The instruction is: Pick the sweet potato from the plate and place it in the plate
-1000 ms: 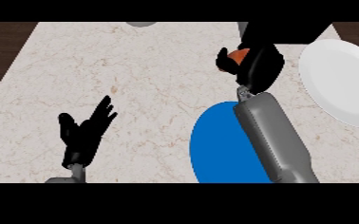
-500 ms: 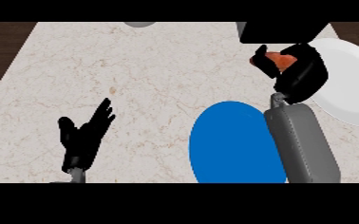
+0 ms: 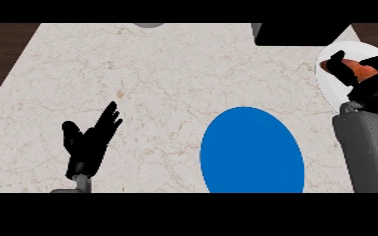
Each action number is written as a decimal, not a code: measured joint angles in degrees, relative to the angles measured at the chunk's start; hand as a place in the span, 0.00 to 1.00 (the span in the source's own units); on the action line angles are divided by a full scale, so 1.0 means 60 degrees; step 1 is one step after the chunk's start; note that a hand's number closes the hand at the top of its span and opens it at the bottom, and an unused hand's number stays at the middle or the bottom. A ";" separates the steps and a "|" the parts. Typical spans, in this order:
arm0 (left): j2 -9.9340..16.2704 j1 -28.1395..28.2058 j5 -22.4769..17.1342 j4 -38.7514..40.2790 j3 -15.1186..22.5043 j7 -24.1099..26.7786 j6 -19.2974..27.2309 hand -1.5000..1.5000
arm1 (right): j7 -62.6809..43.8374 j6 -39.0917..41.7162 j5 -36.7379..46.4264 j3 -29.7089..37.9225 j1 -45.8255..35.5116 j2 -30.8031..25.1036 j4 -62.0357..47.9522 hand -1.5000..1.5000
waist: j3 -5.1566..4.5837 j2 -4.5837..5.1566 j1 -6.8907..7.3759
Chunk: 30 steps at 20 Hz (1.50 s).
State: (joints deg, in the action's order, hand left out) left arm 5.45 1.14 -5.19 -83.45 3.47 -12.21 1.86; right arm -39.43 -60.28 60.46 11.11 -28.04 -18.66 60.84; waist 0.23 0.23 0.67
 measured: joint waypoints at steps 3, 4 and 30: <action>-0.0060 -0.0029 -0.0014 0.0044 0.0010 -0.0026 -0.0013 0.50 | 0.1135 -0.0417 -0.1532 0.0216 0.0002 -0.0688 -0.0725 1.00 | 0.0009 0.0009 0.0028; -0.0016 0.0044 -0.0035 -0.0063 0.0025 -0.0045 -0.0082 0.50 | 0.1484 -0.0463 -0.2043 0.0302 0.0026 -0.0963 -0.0854 1.00 | 0.0011 0.0008 0.0038; -0.0176 -0.0191 0.0069 -0.0015 0.0148 -0.0133 -0.0123 0.50 | 0.9332 0.3524 -0.8624 0.3886 -0.1027 -0.2712 -0.5481 0.00 | 0.0061 0.0141 0.0290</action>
State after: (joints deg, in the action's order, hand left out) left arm 4.39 0.00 -4.78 -83.54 4.36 -13.01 1.12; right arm 16.56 -39.13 8.72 34.43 -34.20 -34.93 27.95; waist 0.60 1.08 2.41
